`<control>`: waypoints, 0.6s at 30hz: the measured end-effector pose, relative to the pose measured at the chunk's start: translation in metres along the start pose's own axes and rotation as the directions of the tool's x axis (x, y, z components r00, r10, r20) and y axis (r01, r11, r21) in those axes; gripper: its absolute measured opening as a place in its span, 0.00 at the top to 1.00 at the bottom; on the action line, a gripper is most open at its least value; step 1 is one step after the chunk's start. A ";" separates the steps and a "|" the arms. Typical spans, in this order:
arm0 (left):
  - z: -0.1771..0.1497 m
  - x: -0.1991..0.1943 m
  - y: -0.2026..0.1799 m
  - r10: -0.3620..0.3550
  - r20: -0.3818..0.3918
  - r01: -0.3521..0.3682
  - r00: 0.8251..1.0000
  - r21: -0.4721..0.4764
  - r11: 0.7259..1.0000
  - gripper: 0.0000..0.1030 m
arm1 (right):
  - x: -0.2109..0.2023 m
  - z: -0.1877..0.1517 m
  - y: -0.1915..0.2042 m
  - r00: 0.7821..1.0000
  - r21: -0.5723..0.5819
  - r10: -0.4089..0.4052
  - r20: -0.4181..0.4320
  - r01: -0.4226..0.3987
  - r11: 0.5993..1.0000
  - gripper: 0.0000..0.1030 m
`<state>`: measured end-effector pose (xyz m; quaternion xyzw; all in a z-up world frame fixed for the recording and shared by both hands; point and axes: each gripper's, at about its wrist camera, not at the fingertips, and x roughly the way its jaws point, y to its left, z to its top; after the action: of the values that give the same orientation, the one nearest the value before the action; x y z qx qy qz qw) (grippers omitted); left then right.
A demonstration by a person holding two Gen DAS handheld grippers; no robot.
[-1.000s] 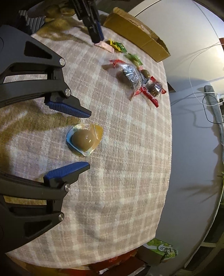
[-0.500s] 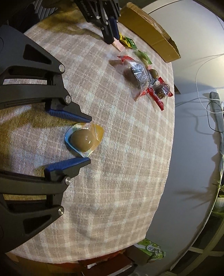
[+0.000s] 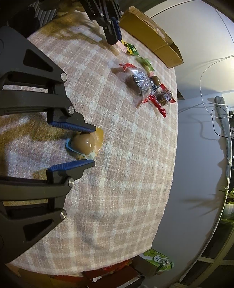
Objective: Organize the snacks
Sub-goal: 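Grasp the pink candy with the left tool while the right tool grasps the packaged egg, then carry the pink candy and the packaged egg over the cardboard box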
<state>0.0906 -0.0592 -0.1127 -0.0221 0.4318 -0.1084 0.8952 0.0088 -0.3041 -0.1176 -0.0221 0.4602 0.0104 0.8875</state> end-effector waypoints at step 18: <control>0.005 -0.028 0.009 -0.004 0.063 0.006 0.998 -0.032 0.999 0.81 | -0.019 0.010 0.001 0.999 0.001 0.028 0.039 -0.028 1.000 0.68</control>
<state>0.0794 -0.0445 -0.0897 -0.0407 0.4052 -0.1027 0.9075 0.0058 -0.3027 -0.0966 -0.0147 0.4433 0.0230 0.8960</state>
